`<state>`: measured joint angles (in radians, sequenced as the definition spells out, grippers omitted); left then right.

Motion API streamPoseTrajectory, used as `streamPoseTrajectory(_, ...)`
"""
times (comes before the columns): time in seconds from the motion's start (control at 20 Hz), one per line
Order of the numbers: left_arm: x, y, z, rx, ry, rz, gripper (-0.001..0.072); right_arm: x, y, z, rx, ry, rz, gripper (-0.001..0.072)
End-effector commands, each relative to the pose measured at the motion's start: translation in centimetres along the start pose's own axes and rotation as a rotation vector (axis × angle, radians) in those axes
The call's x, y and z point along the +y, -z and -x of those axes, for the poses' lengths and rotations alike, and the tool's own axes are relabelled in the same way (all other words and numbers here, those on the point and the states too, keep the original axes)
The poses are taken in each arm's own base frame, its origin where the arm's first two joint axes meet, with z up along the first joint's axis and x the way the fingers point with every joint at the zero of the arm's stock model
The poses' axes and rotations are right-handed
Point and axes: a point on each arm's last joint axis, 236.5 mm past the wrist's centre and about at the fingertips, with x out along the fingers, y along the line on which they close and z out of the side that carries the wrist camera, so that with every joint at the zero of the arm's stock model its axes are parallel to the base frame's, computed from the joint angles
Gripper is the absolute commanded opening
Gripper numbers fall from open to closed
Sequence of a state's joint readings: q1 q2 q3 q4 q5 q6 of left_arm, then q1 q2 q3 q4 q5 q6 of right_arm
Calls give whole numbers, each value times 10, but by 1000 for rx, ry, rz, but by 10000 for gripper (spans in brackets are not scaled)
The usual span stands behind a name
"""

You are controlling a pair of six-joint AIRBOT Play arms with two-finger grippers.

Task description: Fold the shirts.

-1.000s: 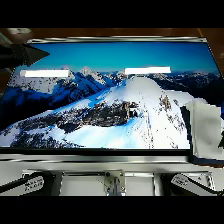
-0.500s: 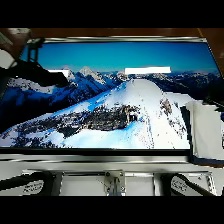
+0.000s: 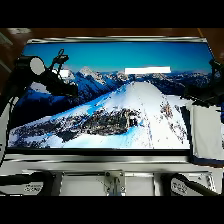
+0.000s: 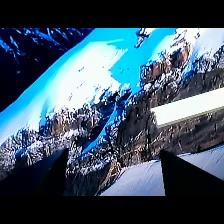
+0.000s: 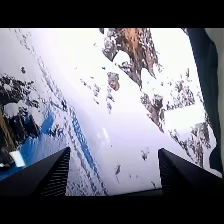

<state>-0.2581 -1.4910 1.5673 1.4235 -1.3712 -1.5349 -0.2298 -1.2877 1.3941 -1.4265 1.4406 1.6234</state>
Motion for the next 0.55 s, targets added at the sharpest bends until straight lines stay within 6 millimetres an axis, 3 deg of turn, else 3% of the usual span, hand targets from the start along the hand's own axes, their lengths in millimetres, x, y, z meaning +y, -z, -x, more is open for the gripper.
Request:
streamPoseTrajectory(0.0, 1, -6, -2, -24, -10, -17, 652, 4, 0, -1, 2, -7, 5, 676)
streamPoseTrajectory(0.5, 8, -16, -1, -63, -17, -52, 652, 4, 0, -1, 2, -7, 5, 677)
